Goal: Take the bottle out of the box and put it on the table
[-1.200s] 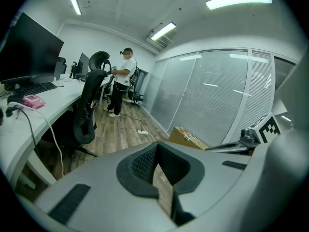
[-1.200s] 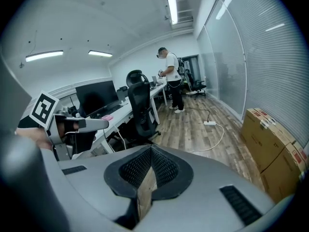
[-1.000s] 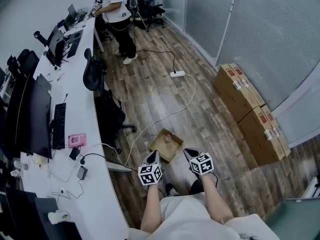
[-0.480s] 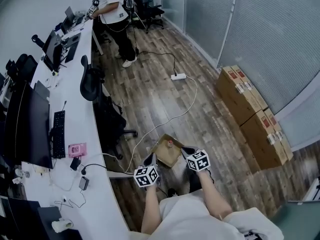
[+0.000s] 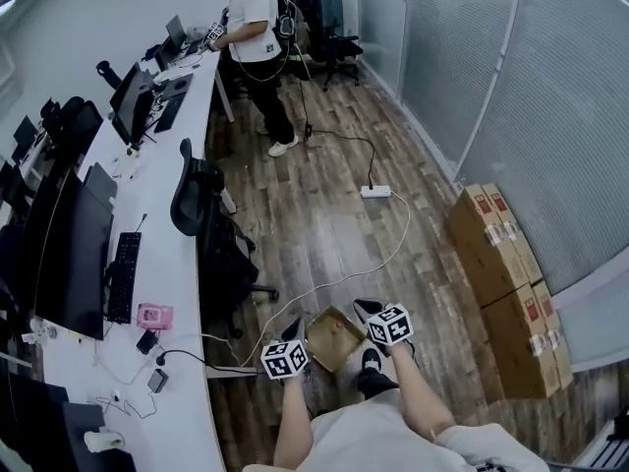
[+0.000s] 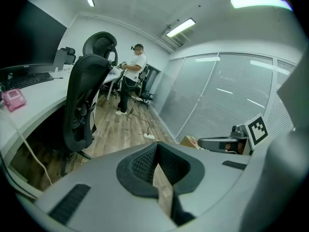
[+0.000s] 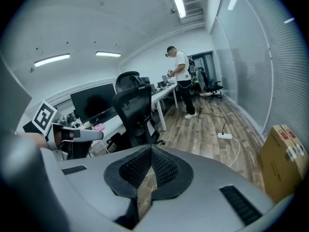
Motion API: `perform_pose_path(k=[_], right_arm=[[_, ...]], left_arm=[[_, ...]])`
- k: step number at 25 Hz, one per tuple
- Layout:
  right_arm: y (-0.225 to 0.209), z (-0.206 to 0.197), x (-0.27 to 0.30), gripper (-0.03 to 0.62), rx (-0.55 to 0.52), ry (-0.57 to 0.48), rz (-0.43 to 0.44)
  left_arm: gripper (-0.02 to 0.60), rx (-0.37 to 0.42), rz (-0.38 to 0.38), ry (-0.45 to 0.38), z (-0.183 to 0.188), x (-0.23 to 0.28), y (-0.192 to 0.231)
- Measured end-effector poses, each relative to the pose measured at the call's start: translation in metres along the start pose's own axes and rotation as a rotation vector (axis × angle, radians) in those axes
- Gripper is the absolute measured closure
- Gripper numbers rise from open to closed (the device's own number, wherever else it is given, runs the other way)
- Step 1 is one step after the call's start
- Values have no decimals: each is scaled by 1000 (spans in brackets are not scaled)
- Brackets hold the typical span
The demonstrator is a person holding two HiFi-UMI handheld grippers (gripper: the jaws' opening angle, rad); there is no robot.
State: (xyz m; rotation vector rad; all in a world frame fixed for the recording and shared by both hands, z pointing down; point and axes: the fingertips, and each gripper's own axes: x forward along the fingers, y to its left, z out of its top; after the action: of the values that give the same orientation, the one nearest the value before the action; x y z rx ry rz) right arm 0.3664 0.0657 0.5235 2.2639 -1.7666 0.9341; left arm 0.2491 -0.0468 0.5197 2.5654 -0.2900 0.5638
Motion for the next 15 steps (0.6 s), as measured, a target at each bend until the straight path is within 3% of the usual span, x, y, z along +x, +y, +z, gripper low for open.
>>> perform_pose_path(k=[6,11,15], right_arm=[[-32,51,41,556,-96,9,75],[-49,47,81,556,-161,78,149],[-53,19,114,556,-217,168,194]], left_arm=[[569,-10,60,-25,26,39,1],[569,-76,157,-46,16,49,20],[569,-154,271,-80,-9,33,48]])
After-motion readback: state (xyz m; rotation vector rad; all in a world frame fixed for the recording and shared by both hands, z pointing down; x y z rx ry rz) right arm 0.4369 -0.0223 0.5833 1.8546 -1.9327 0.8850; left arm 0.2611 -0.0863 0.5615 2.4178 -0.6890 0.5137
